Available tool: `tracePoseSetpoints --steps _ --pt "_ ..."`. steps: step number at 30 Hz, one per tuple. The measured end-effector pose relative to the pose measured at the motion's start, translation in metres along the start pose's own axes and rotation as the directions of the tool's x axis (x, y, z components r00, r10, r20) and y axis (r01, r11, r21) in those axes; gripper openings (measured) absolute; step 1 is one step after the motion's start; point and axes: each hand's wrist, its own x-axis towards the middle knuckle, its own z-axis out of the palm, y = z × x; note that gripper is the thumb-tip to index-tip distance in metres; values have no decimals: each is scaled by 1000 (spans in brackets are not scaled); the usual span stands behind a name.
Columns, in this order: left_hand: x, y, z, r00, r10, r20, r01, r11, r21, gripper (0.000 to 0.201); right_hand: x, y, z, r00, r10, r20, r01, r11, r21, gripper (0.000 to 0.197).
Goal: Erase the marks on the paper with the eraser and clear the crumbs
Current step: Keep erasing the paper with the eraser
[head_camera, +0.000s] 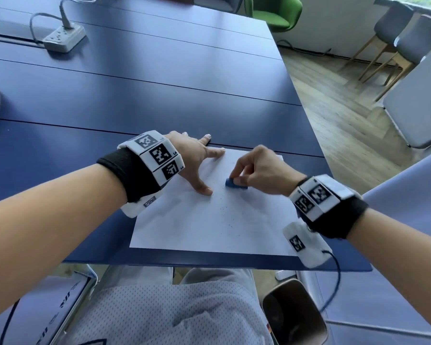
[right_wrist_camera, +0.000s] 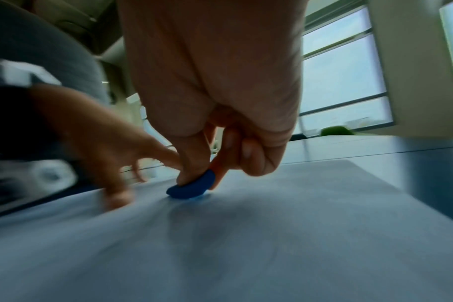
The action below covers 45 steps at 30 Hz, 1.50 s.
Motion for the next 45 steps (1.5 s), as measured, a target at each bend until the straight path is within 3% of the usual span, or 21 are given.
tracePoseSetpoints --steps 2,3,7,11,12,16,21,25,26,29,30,34,39,43,45 --pt "0 -1 1 1000 -5 0 5 1000 3 114 -14 -5 3 986 -32 166 39 999 -36 14" --pt "0 -1 1 1000 -8 -1 8 1000 4 114 -13 -6 1 985 -42 164 51 997 -50 15" --pt "-1 0 0 1000 -6 -2 6 1000 7 114 -14 -4 3 996 -27 -81 25 999 -24 12" --pt "-1 0 0 1000 -8 7 8 1000 4 114 -45 -8 20 989 -73 128 78 996 -33 13" --pt "-1 0 0 1000 -9 7 9 1000 2 114 -45 -8 20 989 -72 126 77 996 -39 13" --pt "-3 2 0 1000 -10 6 10 1000 -15 114 -35 -6 19 993 -41 -108 37 999 -32 11" --pt "-3 1 0 1000 -13 13 13 1000 -6 114 -54 -5 23 989 -81 120 83 996 -17 12" --pt "-4 1 -2 1000 -11 7 11 1000 -2 113 -47 2 19 992 -30 -119 30 1000 -9 12" --pt "-4 1 -2 1000 -10 4 10 1000 -2 113 -50 2 20 995 -41 -90 41 999 -3 12" --pt "-5 1 0 1000 -8 3 8 1000 6 113 -62 -5 21 985 -73 156 79 996 -31 13" --pt "-4 1 0 1000 -8 1 8 1000 6 113 -60 -6 19 984 -72 162 80 996 -42 13" --pt "-3 1 0 1000 -16 2 16 1000 4 114 -52 -3 19 997 -50 -53 50 999 -6 11" --pt "-5 2 0 1000 -13 1 13 1000 16 114 -74 0 21 976 -78 203 89 995 -44 12" --pt "-4 2 1 1000 -14 -17 14 1000 22 114 -61 2 17 992 -62 110 66 997 -29 12" --pt "-4 3 1 1000 -13 -16 14 1000 23 114 -59 2 15 988 -62 144 66 997 -27 12"
